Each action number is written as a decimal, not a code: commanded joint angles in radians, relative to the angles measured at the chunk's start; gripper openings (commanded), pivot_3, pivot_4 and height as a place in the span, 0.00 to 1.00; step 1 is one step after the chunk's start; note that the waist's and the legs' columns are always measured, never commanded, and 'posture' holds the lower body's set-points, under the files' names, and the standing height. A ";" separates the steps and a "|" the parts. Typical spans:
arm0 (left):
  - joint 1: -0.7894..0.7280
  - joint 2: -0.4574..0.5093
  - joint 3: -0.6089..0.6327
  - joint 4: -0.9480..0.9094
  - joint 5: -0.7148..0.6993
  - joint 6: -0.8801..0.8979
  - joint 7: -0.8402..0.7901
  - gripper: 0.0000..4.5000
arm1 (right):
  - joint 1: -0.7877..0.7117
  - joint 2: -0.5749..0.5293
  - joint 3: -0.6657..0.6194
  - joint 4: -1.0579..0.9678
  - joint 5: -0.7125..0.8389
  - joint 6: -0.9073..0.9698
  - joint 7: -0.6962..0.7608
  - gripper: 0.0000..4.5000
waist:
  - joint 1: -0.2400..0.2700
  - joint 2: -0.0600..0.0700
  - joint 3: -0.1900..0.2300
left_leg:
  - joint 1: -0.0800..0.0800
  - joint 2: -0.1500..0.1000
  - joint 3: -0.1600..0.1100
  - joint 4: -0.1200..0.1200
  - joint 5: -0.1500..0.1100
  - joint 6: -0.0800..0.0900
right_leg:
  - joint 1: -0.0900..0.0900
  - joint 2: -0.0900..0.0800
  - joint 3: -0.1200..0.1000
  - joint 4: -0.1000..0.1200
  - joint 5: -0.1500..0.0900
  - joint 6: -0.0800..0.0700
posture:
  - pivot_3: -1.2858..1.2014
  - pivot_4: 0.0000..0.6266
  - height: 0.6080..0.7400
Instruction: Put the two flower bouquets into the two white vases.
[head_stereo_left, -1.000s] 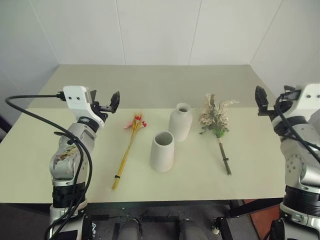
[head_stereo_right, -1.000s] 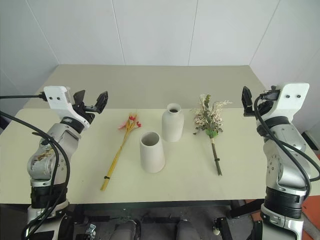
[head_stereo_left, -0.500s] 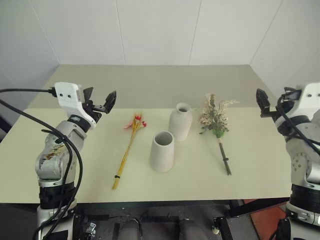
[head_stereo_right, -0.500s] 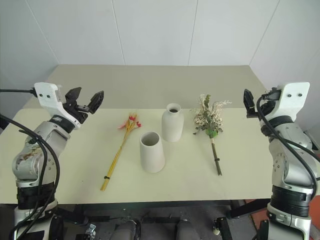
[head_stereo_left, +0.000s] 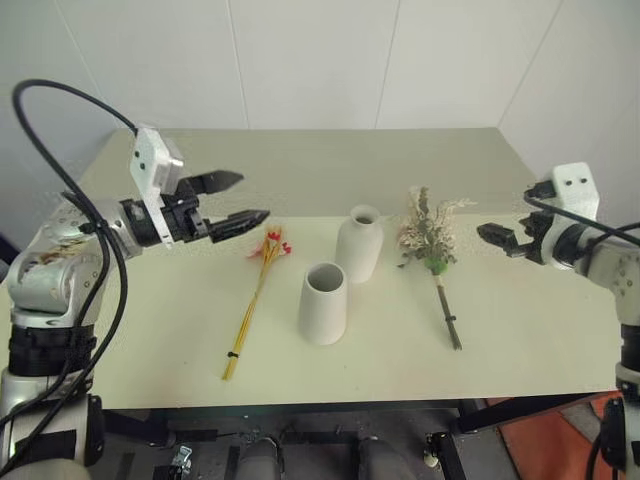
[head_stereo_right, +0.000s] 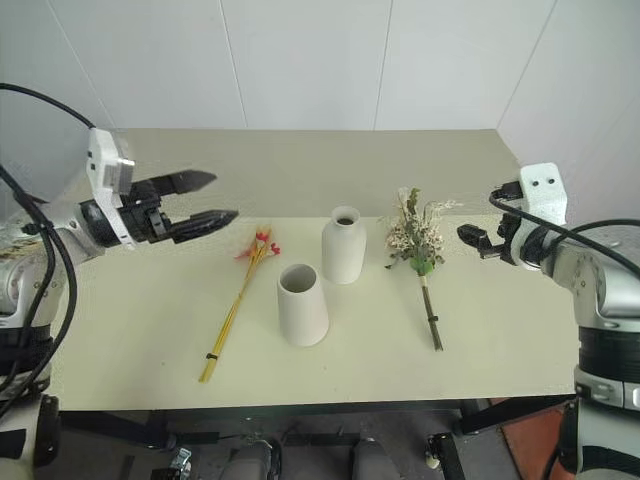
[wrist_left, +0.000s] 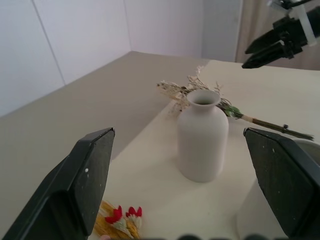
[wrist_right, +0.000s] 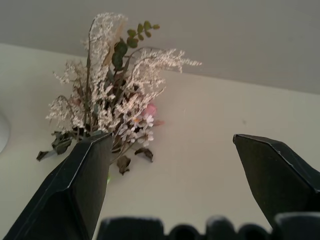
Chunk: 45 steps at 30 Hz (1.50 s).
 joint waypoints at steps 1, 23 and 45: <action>-0.045 0.028 -0.016 0.024 0.014 -0.055 -0.110 1.00 | -0.080 -0.060 0.081 0.030 0.024 0.118 0.080 1.00 | 0.000 0.000 0.000 | 0.000 0.000 0.000 0.000 0.000 0.000 | 0.000 0.000 0.000 0.000 0.000 0.000 | 0.52 0.24 1.00; -0.110 0.042 -0.045 0.108 0.045 -0.104 -0.353 1.00 | -0.340 0.077 0.533 0.490 -0.088 0.113 0.375 1.00 | -0.013 0.000 0.000 | -0.004 0.000 0.000 0.001 0.000 0.000 | -0.003 0.000 -0.001 0.001 0.000 0.001 | 0.52 0.24 1.00; -0.028 0.062 0.040 0.048 0.033 -0.041 -0.229 1.00 | -0.256 0.229 0.101 0.414 -0.206 -0.223 0.034 0.05 | -0.019 0.000 0.000 | -0.004 0.000 0.000 0.001 0.000 0.000 | -0.003 0.000 -0.001 0.003 0.001 -0.001 | 0.52 0.24 1.00</action>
